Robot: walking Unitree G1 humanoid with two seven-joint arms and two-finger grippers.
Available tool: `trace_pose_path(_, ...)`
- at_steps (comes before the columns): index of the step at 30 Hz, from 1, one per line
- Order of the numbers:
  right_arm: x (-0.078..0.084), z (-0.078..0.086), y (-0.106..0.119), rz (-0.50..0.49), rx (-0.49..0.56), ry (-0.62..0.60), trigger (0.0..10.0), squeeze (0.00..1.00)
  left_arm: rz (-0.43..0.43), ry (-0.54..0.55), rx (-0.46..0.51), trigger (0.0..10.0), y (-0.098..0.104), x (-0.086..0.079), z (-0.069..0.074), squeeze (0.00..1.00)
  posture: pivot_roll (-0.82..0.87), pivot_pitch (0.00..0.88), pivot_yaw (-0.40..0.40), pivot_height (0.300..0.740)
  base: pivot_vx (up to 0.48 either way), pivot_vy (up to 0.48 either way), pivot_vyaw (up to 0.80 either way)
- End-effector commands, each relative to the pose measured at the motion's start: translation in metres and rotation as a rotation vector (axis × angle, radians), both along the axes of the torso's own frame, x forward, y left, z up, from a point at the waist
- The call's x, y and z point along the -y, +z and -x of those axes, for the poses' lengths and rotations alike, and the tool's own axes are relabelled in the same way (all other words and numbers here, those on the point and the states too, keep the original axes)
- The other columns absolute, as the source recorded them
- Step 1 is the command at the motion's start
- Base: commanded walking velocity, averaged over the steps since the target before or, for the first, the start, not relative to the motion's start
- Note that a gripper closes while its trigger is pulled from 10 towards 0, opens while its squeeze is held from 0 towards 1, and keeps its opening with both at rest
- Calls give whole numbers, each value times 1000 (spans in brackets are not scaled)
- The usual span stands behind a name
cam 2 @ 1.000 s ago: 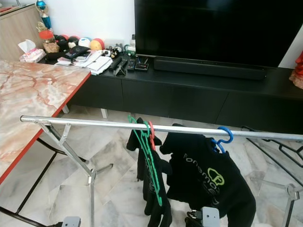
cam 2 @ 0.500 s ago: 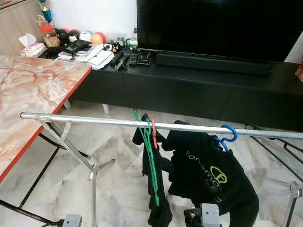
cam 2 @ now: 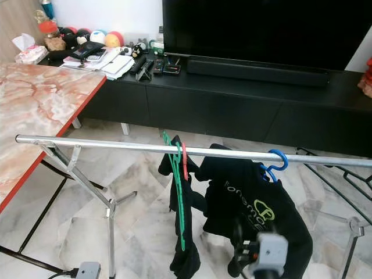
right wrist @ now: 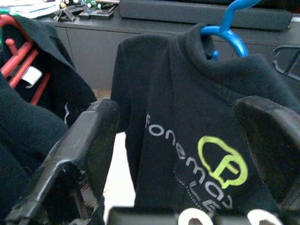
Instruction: Hang hanger
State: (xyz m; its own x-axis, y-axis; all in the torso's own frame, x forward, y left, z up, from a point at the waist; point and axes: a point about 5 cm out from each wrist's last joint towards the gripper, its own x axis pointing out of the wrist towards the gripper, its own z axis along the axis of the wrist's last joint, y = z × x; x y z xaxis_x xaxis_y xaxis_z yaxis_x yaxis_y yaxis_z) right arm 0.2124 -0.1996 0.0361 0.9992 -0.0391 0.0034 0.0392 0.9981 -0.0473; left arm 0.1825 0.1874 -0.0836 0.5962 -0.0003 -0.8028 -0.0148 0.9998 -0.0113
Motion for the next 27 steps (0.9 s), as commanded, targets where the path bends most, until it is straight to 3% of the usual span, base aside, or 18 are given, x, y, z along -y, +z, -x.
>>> trace_pose_path(1,-3,8,-10,-17,-53,-11,10000,0,-8,-11,-36,10000,-4,-1,7,0,-135,127,-21,740,0,0,0)
trace_pose_path(7,-5,10,1,-10,-41,10,10000,0,-12,-17,-30,10000,-2,-2,5,0,-143,124,-17,740,0,0,0)
trace_pose_path(10,2,16,15,9,-59,-33,10000,0,-14,-18,-29,10000,-2,-3,4,0,-148,121,-13,740,0,0,0)
trace_pose_path(13,31,14,31,62,-65,-155,10000,0,-17,-25,-32,10000,-2,-4,5,0,-153,117,-6,740,0,0,0)
trace_pose_path(16,42,5,43,89,-63,-168,10000,0,-19,-32,-35,10000,-2,-4,5,0,-153,115,-3,740,0,0,0)
trace_pose_path(18,50,-2,48,121,-103,-147,10000,0,-19,-34,-36,10000,-2,-4,5,0,-156,111,-2,740,0,0,0)
trace_pose_path(22,55,-15,70,147,-80,-50,10000,0,-16,-35,-36,10000,-2,-4,5,0,-156,109,-1,740,0,0,0)
trace_pose_path(24,63,-25,76,131,-183,31,10000,0,-11,-41,-38,10000,-3,-3,5,0,-157,104,-1,740,0,0,0)
trace_pose_path(27,72,-29,74,101,-306,110,10000,0,-7,-44,-39,10000,-3,-2,6,0,-152,103,-5,740,0,0,0)
